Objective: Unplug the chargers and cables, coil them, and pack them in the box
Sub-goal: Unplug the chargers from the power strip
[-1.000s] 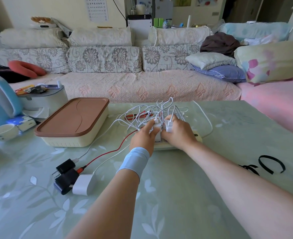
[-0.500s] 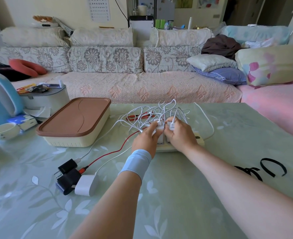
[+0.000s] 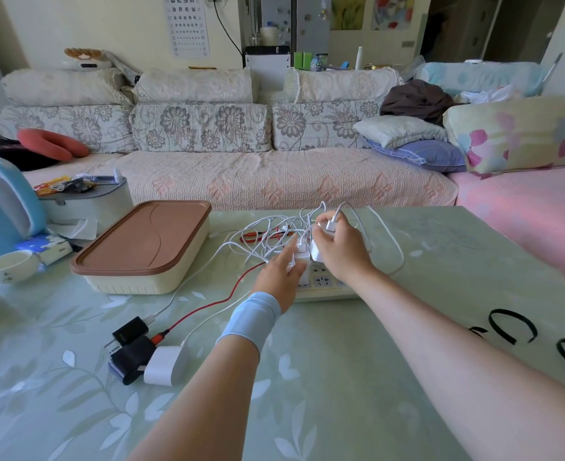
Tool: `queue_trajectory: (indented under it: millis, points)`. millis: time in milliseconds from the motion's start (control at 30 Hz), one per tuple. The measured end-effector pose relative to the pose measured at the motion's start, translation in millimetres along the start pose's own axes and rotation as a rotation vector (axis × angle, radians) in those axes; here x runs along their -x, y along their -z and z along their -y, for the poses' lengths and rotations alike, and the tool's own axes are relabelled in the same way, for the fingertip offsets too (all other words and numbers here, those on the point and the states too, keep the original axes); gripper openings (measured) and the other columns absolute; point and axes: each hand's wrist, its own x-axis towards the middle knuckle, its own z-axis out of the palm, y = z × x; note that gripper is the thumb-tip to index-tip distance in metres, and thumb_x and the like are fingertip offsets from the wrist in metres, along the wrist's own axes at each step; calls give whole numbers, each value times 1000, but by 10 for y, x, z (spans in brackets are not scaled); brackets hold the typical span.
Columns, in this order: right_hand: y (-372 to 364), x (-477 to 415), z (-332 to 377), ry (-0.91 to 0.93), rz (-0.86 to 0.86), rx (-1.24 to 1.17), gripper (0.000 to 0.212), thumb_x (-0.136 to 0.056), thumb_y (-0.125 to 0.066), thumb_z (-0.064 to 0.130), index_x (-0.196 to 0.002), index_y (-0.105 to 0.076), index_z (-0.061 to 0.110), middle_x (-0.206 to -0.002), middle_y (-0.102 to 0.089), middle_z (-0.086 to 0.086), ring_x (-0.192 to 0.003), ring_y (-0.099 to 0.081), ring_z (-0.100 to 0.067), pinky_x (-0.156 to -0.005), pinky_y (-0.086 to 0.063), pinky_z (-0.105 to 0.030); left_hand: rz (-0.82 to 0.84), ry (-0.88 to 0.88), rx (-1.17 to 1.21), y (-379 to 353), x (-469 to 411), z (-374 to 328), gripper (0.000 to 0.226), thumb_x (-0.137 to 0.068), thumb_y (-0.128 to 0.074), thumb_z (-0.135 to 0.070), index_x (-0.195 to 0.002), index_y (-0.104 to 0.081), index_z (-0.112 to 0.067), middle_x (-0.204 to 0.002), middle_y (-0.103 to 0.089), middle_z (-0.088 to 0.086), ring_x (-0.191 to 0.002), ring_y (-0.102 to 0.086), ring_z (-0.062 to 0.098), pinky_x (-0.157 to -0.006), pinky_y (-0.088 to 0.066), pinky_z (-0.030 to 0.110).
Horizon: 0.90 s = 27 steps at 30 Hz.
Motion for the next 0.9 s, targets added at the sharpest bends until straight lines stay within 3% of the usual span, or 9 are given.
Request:
queue_trajectory:
  millis: [133,200,267,367,500,633,700,767,900]
  points:
    - [68,112,133,-96,29,-47,14,-93,-54,35,-102,-55,24,-90,-65,4,-74,-57,-9,-69,-40,-29,-219,-152,143,79,96,-50,58,-87,-58,-11,-139,-42,-30,-131,-43,0,-109,-56,21,-93,-46,30]
    - [132,190,201,-132,53,-83,15,-91,-57,35,-103,-56,26,-84,-64,3,-75,-59,-16,-69,-44,-32,-242,-191,191,186,143,-137,53,-80,-61,-8,-128,-50,-25,-121,-48,-2,-100,-56,16,-93,-49,35]
    - [186,314,272,-141,99,-188,21,-88,-62,35,-107,-56,27,-77,-64,-6,-65,-61,-20,-58,-46,-30,-135,-208,228,299,239,-262,53,-76,-66,-14,-126,-51,-25,-119,-53,-3,-96,-58,11,-92,-50,33]
    - [239,583,418,-174,234,-402,26,-91,-67,24,-113,-57,13,-73,-66,-14,-46,-62,-21,-38,-42,-21,17,-230,228,432,500,-386,57,-73,-73,-32,-125,-50,-35,-114,-59,-10,-93,-62,11,-83,-55,32]
    - [292,860,541,-352,513,-477,36,-99,-53,40,-113,-56,7,-81,-72,-15,-58,-70,-32,-41,-46,-24,102,-130,1,599,702,-333,68,-69,-78,-36,-130,-48,-35,-119,-57,-9,-89,-64,18,-76,-57,34]
    - [231,959,451,-484,435,-114,45,-94,-51,47,-120,-51,11,-110,-64,-8,-74,-73,-36,-43,-45,-24,359,42,-240,802,886,-116,61,-73,-77,-20,-127,-53,-34,-109,-63,-5,-75,-67,21,-71,-59,32]
    - [204,983,403,-361,361,178,53,-81,-63,44,-124,-41,23,-119,-54,-2,-95,-68,-29,-58,-50,-28,413,67,-381,884,969,0,56,-70,-76,-27,-118,-56,-45,-104,-61,-11,-84,-67,18,-78,-58,33]
    - [161,1021,399,-145,400,441,57,-75,-64,28,-125,-37,28,-127,-39,-1,-117,-50,-25,-83,-45,-31,434,50,-468,951,1029,58,53,-69,-75,-30,-114,-56,-50,-106,-54,-16,-95,-61,14,-86,-54,30]
    - [-19,1098,589,44,261,688,48,-74,-58,13,-117,-38,17,-122,-37,-8,-114,-43,-30,-88,-41,-36,535,39,-582,1052,1105,131,53,-69,-80,-35,-118,-59,-42,-111,-55,-11,-102,-58,16,-89,-48,27]
